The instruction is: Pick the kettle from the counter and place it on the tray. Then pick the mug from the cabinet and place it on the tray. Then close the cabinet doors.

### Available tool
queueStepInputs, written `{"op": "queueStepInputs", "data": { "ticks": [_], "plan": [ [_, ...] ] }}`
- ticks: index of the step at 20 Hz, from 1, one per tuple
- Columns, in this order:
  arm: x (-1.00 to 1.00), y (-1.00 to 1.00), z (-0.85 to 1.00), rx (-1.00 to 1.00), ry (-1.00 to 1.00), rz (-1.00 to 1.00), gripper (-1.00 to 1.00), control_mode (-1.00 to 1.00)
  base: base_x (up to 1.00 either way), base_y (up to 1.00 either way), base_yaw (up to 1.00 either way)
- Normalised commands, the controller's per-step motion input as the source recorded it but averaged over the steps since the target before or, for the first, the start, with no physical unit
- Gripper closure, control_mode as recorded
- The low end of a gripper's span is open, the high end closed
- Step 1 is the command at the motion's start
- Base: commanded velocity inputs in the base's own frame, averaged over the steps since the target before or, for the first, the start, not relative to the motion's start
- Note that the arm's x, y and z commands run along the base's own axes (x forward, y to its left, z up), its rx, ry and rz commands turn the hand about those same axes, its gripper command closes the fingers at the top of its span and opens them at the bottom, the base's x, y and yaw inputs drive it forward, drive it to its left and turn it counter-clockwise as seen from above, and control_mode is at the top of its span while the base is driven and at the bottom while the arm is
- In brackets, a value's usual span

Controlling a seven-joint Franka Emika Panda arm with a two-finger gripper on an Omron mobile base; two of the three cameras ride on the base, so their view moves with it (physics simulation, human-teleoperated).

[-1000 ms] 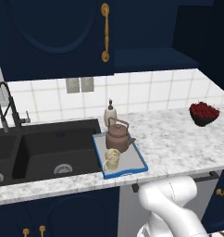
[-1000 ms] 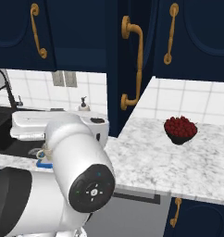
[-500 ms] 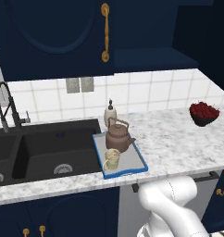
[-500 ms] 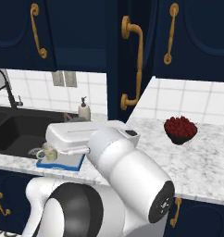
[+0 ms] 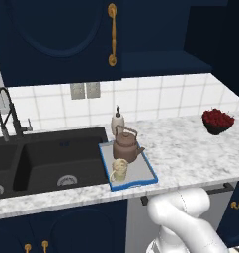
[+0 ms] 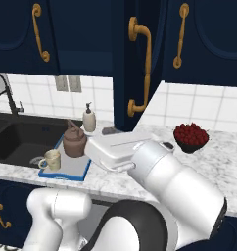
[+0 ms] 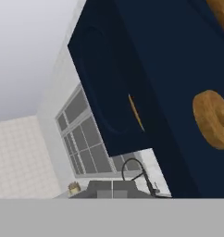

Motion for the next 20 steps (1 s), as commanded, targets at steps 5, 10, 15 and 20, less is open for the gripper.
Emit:
{"op": "queueStepInputs", "data": {
  "ticks": [5,10,15,20],
  "plan": [
    [0.16,-0.49,-0.17,0.00,0.00,0.06,1.00,-1.00,0.00,0.00,0.00],
    [0.41,-0.46,-0.28,0.00,0.00,0.03,1.00,-1.00,0.00,0.00,0.00],
    [0.83,-0.36,-0.45,0.00,0.00,0.00,1.00,-1.00,0.00,0.00,0.00],
    [0.86,-0.16,-0.14,0.05,0.00,0.05,1.00,-1.00,0.00,0.00,0.00]
  ]
}}
